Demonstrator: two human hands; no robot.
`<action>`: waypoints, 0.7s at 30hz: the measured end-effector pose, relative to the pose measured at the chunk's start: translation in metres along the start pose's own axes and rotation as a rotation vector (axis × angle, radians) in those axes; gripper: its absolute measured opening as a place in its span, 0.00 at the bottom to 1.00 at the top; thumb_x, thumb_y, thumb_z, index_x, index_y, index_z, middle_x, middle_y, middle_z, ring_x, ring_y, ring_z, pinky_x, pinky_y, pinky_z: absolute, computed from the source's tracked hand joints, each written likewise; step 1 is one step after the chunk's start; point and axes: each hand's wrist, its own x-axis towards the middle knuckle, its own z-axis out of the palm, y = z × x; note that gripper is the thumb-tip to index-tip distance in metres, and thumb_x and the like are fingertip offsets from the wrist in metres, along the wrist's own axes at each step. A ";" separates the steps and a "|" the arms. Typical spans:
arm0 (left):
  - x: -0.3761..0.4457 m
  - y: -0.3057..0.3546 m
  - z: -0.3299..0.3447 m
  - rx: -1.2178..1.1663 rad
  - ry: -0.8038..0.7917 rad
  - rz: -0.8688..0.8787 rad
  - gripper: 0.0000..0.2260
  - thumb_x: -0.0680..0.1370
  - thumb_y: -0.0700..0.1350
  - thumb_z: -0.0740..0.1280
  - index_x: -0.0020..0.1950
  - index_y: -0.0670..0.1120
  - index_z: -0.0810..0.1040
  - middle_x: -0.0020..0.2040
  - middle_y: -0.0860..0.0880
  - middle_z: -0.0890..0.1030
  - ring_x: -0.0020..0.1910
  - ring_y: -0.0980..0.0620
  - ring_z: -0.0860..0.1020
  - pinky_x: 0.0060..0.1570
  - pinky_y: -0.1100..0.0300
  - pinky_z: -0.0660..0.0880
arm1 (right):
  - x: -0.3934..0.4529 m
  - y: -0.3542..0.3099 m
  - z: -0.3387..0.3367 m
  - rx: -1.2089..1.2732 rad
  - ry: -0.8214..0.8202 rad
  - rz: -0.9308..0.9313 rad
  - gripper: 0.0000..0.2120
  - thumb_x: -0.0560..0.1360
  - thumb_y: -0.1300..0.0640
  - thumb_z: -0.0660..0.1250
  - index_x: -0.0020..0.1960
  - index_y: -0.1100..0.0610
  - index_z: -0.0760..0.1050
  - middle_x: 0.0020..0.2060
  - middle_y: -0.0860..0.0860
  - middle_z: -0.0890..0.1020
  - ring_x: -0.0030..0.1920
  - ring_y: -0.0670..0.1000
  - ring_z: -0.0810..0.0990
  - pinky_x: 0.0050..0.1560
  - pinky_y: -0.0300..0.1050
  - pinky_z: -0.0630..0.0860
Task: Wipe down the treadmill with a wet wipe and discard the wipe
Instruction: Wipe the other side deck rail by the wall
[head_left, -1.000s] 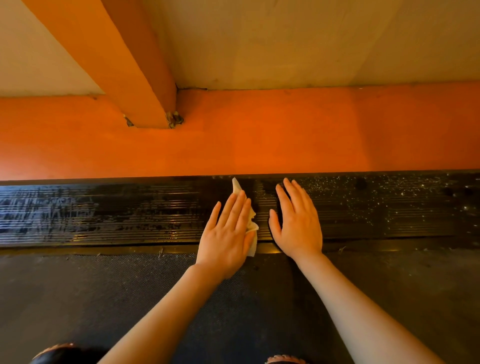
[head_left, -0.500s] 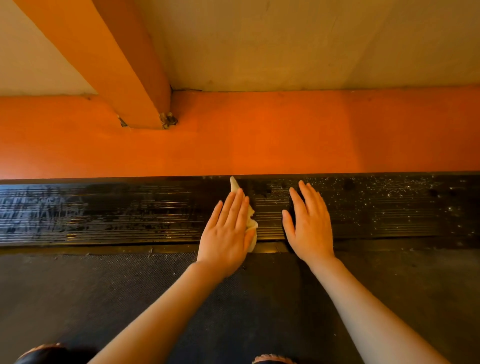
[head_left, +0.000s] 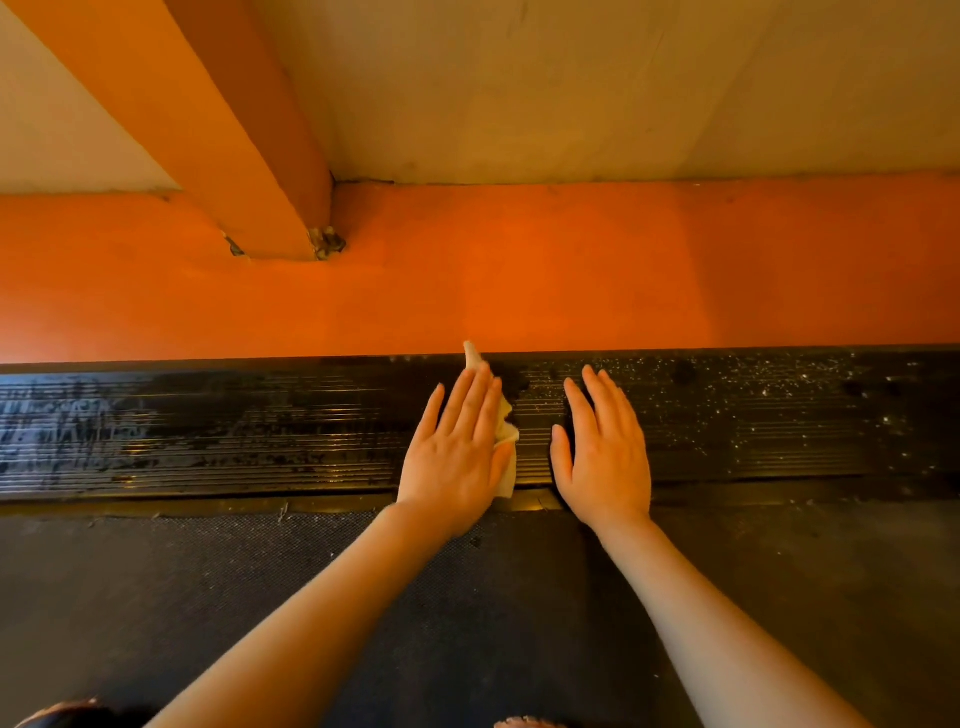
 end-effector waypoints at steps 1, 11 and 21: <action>-0.012 0.002 0.004 -0.011 0.024 0.014 0.30 0.83 0.58 0.41 0.80 0.42 0.51 0.80 0.43 0.48 0.79 0.45 0.47 0.76 0.48 0.45 | 0.000 0.000 0.000 0.000 -0.001 0.000 0.26 0.81 0.47 0.51 0.73 0.60 0.69 0.73 0.60 0.69 0.74 0.59 0.65 0.73 0.53 0.61; 0.039 0.001 -0.005 0.071 0.006 0.163 0.29 0.83 0.59 0.40 0.80 0.45 0.40 0.79 0.46 0.37 0.78 0.49 0.35 0.76 0.48 0.36 | 0.000 0.001 0.000 0.017 0.004 -0.006 0.25 0.81 0.48 0.53 0.72 0.60 0.69 0.73 0.59 0.69 0.74 0.58 0.64 0.73 0.53 0.62; -0.016 -0.054 0.004 0.060 0.064 -0.002 0.30 0.84 0.59 0.40 0.79 0.41 0.53 0.79 0.42 0.53 0.79 0.44 0.51 0.75 0.46 0.48 | 0.000 0.001 0.000 0.018 -0.011 -0.001 0.26 0.81 0.47 0.52 0.73 0.60 0.69 0.73 0.59 0.69 0.75 0.58 0.65 0.73 0.55 0.64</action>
